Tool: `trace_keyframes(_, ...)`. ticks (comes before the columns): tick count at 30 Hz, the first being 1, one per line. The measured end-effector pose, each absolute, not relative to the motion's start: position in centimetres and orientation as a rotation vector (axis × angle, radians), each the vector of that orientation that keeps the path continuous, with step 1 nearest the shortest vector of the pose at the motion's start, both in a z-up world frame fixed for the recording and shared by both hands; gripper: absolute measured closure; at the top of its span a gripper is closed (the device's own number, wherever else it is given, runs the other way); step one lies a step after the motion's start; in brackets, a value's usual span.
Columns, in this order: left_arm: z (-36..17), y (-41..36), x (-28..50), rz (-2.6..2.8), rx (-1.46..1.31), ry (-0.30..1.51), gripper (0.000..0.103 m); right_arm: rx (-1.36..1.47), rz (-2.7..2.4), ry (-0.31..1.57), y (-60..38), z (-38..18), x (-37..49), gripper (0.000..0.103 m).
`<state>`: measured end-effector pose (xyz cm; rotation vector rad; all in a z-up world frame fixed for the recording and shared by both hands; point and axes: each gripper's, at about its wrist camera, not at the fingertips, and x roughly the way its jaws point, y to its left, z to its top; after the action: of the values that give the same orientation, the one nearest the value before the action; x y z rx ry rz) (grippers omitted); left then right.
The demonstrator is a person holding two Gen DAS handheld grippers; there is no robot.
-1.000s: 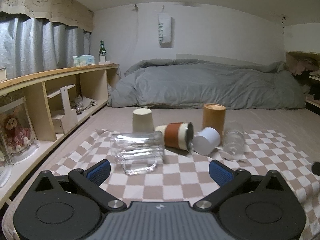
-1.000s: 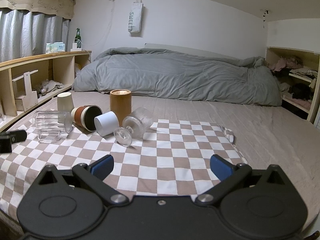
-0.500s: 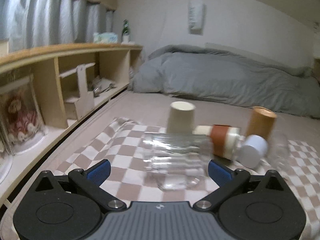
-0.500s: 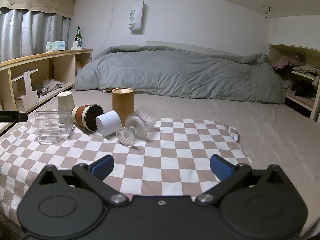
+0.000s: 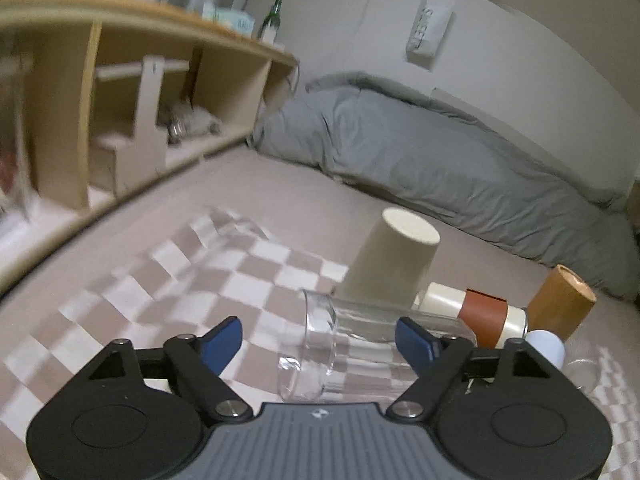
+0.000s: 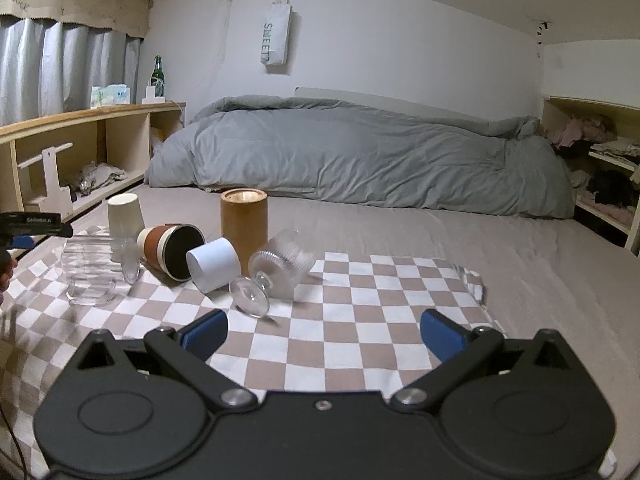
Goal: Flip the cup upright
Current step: 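Move the left gripper down onto the clear pitcher lying on its side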
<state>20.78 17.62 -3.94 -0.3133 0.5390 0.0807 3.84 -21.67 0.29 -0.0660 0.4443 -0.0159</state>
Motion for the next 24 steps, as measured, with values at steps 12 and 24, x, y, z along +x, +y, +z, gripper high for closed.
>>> trace_keyframes(12,-6.2,16.5,20.4,0.092,-0.594,0.742,0.026,-0.07,-0.014,0.455,-21.3,0.3,4.6,0.0)
trace_keyframes(24,-6.7,13.5,21.2,0.121,-0.504,0.784,0.021,-0.064,-0.014,0.47,-21.8,-0.1,4.7,0.0)
